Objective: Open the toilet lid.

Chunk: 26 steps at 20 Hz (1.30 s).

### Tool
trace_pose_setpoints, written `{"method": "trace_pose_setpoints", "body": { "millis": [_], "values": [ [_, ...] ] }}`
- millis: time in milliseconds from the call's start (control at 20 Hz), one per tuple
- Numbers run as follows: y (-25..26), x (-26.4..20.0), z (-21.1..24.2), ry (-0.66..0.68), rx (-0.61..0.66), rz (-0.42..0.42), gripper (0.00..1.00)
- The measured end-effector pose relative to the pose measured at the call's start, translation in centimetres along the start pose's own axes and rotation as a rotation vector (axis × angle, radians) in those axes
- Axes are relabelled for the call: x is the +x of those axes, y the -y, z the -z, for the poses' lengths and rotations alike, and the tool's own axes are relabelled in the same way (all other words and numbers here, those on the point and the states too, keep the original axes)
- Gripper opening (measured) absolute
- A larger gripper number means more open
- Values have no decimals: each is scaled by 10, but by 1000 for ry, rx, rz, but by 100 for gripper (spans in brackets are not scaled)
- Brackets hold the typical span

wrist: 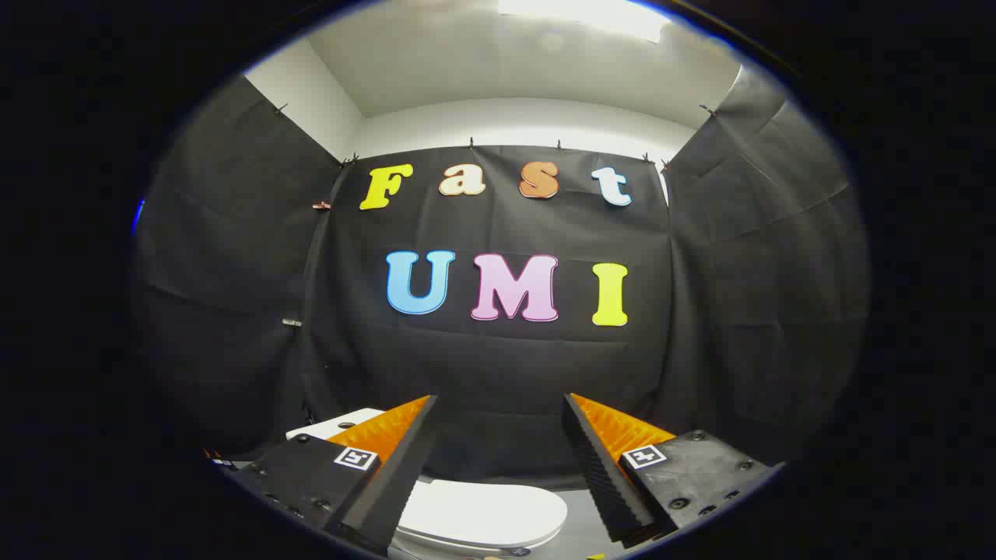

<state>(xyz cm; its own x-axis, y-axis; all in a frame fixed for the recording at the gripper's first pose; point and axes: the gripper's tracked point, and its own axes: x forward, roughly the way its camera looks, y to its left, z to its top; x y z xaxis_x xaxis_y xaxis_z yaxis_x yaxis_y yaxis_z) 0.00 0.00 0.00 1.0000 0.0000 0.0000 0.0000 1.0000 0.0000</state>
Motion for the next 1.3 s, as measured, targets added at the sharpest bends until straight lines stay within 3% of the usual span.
{"method": "trace_pose_setpoints", "body": {
  "millis": [1300],
  "values": [
    [6, 3, 4, -15, -8, 25, 97]
  ]
}}
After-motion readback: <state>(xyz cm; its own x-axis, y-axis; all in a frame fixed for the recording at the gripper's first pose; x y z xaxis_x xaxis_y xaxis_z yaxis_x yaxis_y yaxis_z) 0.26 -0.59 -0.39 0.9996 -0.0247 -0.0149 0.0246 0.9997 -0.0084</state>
